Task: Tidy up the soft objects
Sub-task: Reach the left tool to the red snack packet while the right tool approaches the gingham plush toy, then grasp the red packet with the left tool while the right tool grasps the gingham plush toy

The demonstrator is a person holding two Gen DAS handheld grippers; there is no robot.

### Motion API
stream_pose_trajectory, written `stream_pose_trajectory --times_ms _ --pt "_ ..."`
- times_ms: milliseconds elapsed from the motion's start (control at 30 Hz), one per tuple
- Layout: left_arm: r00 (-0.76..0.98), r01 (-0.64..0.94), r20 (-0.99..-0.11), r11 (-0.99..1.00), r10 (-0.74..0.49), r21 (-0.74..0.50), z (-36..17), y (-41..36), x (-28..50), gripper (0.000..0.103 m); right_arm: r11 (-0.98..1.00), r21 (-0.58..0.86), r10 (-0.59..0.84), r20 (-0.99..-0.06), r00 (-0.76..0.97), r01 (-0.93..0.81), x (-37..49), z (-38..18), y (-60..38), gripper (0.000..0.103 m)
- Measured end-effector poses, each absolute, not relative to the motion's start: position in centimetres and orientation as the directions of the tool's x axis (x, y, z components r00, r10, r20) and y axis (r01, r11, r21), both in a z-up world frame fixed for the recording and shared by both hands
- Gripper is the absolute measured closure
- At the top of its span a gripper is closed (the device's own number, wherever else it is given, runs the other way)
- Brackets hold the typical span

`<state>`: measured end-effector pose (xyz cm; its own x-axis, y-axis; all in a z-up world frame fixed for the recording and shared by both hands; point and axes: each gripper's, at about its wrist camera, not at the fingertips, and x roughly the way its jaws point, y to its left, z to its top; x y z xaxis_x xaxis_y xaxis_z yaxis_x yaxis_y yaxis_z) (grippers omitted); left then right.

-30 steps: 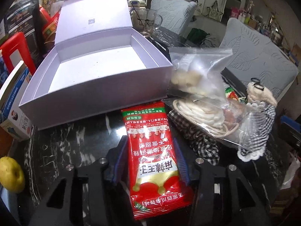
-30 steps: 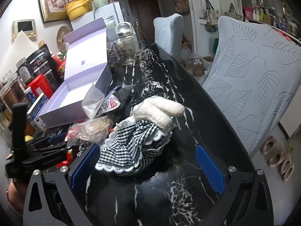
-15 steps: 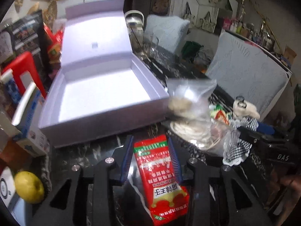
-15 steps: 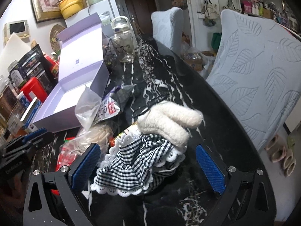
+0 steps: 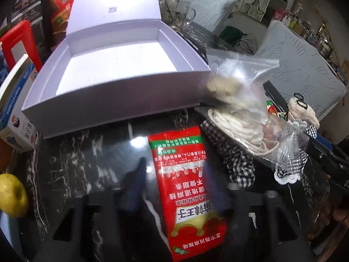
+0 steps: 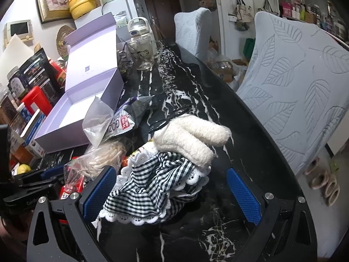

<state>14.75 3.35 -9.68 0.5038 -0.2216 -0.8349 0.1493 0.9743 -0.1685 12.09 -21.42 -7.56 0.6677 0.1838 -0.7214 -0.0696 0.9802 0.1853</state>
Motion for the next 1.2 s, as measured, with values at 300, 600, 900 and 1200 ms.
stream_pose_trajectory --times_ms 300,600,900,1200 --pt "0.516 0.145 -0.848 0.988 -0.122 -0.054 -11.0 1.5 14.4 0.0 0.98 0.188 0.183 -0.725 0.664 -0.064 12.2 -7.9 -21.8 0.0" --pt "0.578 0.218 -0.803 0.976 -0.145 -0.019 -10.8 0.3 13.3 0.046 0.979 0.194 0.182 -0.724 0.665 -0.057 12.2 -8.0 -22.2 0.0" --pt "0.569 0.222 -0.802 0.973 -0.182 -0.064 -10.2 1.9 13.5 0.053 0.977 0.2 0.197 -0.714 0.672 -0.073 11.7 -7.7 -21.9 0.0" --pt "0.614 0.214 -0.758 0.971 -0.222 -0.11 -7.4 3.1 12.1 0.054 0.979 0.189 0.193 -0.709 0.679 -0.081 11.6 -7.4 -21.3 0.0"
